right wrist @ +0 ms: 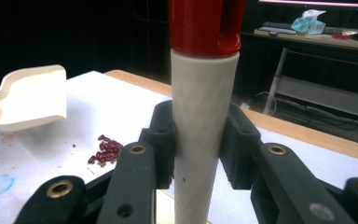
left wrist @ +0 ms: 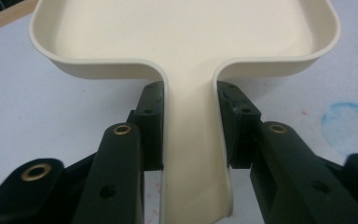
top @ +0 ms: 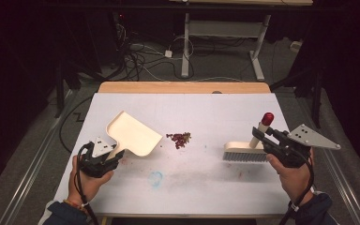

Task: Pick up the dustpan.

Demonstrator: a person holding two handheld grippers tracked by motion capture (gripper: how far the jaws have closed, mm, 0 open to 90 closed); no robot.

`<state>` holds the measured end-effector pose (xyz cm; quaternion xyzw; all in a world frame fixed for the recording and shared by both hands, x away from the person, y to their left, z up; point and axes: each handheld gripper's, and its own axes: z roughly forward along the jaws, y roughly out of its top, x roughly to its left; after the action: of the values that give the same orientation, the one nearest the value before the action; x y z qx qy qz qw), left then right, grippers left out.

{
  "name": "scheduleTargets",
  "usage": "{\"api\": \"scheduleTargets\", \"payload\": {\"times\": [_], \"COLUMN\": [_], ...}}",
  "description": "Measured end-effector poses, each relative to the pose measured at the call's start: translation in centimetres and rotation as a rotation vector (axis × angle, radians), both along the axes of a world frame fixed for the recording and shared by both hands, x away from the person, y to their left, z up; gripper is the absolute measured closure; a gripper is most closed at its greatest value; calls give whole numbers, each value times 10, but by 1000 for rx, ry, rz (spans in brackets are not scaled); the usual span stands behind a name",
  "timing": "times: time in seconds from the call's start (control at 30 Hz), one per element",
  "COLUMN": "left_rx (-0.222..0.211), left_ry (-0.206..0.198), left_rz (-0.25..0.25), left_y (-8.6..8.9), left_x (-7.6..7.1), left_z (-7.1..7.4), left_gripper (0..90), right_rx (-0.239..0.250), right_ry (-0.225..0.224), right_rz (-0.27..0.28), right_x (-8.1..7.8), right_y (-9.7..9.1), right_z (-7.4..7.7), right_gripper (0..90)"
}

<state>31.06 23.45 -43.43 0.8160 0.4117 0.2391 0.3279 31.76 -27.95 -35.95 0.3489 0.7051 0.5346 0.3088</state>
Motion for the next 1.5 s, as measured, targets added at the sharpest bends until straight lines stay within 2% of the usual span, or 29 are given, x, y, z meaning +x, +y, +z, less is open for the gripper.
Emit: {"api": "scheduleTargets", "payload": {"times": [0.2,0.33,0.57,0.6,0.63,0.67,0.7,0.77,0.97,1.07,1.23,1.27,1.43,1.5], "left_rx": [25,41,47,55,63,69,66,55,51,30,16,25,32,29], "left_ry": [23,46,81,86,91,96,102,119,172,203,233,231,255,262], "left_rz": [-23,-25,-48,-54,-60,-65,-74,-88,-115,-127,-132,-137,-138,-139], "left_y": [-1,-2,0,0,-1,-2,-2,-2,-6,-9,-17,-18,-23,-23], "left_x": [-6,-9,-16,-16,-16,-16,-16,-15,-13,-11,-7,-7,-6,-6], "left_z": [-7,-13,-22,-23,-24,-25,-26,-27,-30,-31,-31,-32,-36,-37], "left_gripper": [640,640,640,640,640,640,640,640,640,640,641,640,640,641], "right_rx": [16,31,44,42,42,40,40,36,13,2,15,8,19,27], "right_ry": [-12,-18,-33,-46,-46,-43,-43,-44,-43,-33,-19,-16,-3,-2], "right_rz": [7,7,-10,-23,-23,-37,-37,-62,-93,-112,-150,-173,-215,-224], "right_x": [3,13,38,47,47,56,56,70,91,103,122,128,139,143], "right_y": [2,9,37,45,45,54,54,65,84,94,106,111,121,132], "right_z": [4,7,11,12,12,14,14,15,13,12,8,7,3,-2], "right_gripper": [698,699,699,699,699,699,699,699,699,699,699,699,699,699]}}
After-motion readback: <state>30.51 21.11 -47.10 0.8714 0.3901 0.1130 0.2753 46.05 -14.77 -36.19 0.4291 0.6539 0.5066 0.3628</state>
